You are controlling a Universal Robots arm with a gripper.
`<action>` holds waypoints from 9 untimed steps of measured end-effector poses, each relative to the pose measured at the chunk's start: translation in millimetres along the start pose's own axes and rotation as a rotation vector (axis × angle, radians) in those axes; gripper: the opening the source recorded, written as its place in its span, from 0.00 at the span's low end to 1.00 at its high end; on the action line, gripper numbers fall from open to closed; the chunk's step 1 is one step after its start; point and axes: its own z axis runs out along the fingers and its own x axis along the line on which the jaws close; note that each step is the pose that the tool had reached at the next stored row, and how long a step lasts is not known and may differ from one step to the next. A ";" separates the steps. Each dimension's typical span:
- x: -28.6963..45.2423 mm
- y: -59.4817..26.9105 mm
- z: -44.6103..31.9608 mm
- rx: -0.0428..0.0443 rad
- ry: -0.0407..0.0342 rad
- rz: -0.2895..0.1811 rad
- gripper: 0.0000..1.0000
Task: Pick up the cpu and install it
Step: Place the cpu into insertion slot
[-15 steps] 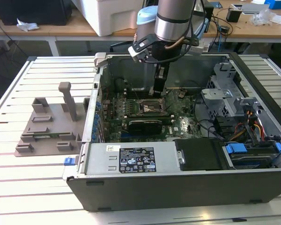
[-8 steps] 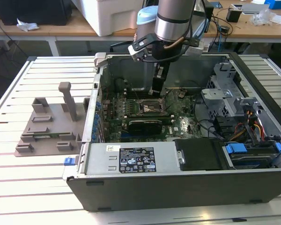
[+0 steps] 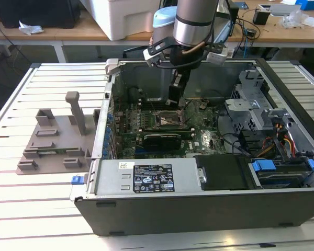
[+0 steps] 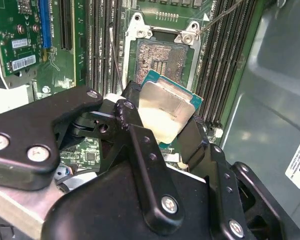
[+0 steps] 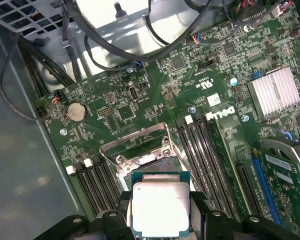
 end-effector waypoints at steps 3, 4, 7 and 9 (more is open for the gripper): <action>0.0 0.1 0.0 0.0001 0.0001 0.001 0.55; 0.0 0.1 0.0 0.0000 0.0000 0.000 0.55; 0.0 0.1 -0.1 -0.0019 -0.0049 -0.071 0.55; 0.0 0.2 0.0 -0.0032 -0.0080 -0.119 0.55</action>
